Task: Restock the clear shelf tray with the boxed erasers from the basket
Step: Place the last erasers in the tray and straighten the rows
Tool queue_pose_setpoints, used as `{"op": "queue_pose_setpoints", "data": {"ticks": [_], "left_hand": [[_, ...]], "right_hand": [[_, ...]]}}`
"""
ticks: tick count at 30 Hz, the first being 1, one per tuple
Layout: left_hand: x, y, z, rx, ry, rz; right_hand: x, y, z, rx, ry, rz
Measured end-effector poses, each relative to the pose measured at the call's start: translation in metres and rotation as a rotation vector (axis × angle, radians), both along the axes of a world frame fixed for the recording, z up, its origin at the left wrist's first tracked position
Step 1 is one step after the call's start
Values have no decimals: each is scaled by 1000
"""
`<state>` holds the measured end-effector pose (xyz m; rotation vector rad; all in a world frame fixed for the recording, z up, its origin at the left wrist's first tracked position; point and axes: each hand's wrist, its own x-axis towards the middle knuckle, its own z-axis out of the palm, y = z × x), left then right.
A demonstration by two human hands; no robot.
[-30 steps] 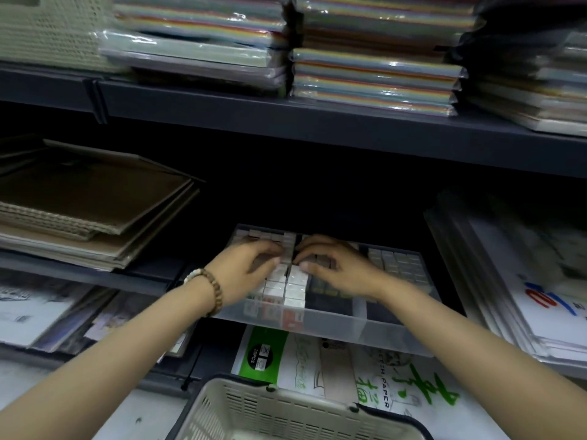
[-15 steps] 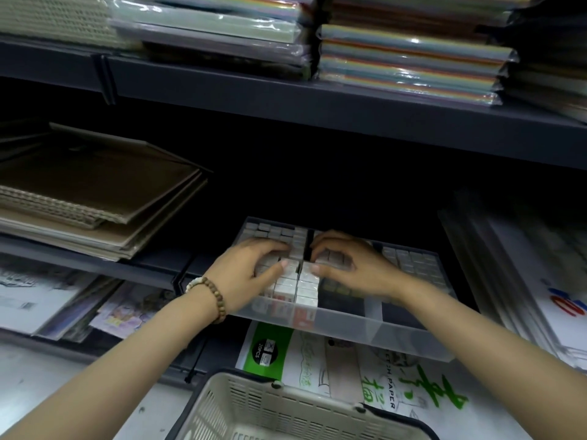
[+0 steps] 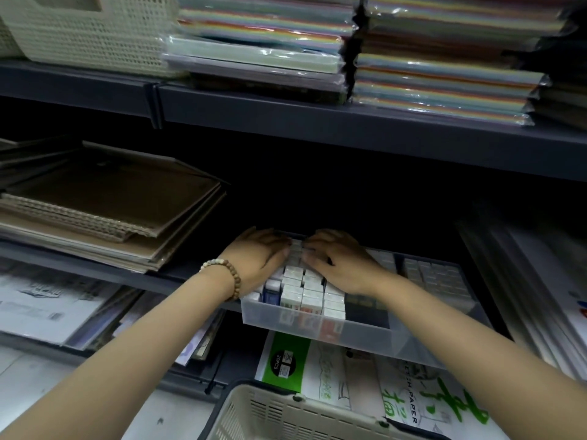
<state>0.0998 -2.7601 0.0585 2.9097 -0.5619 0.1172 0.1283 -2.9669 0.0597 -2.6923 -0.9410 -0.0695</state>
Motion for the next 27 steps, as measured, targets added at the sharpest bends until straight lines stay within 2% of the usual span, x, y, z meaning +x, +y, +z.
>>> {"op": "queue_pose_setpoints", "data": {"ticks": [3,6,9,14,19,27], "left_hand": [[-5,4,-3,-87,-17,-9],[-3,1,-3,-65,17,-10],[-3,-1,-3,-62,27,-17],[-7,1,-5,-142,18,-7],[-8,3,-6,-176,-10,-7],[-7,2,-4,-122,16,-7]], "right_hand": [[-3,-1,0,83,81,-9],[-4,3,2,83,136,-23],[-6,13,-1,29,103,-47],[-5,11,0,94,139,-57],[-9,3,-1,41,50,-23],[-15,1,-2,50,82,-6]]}}
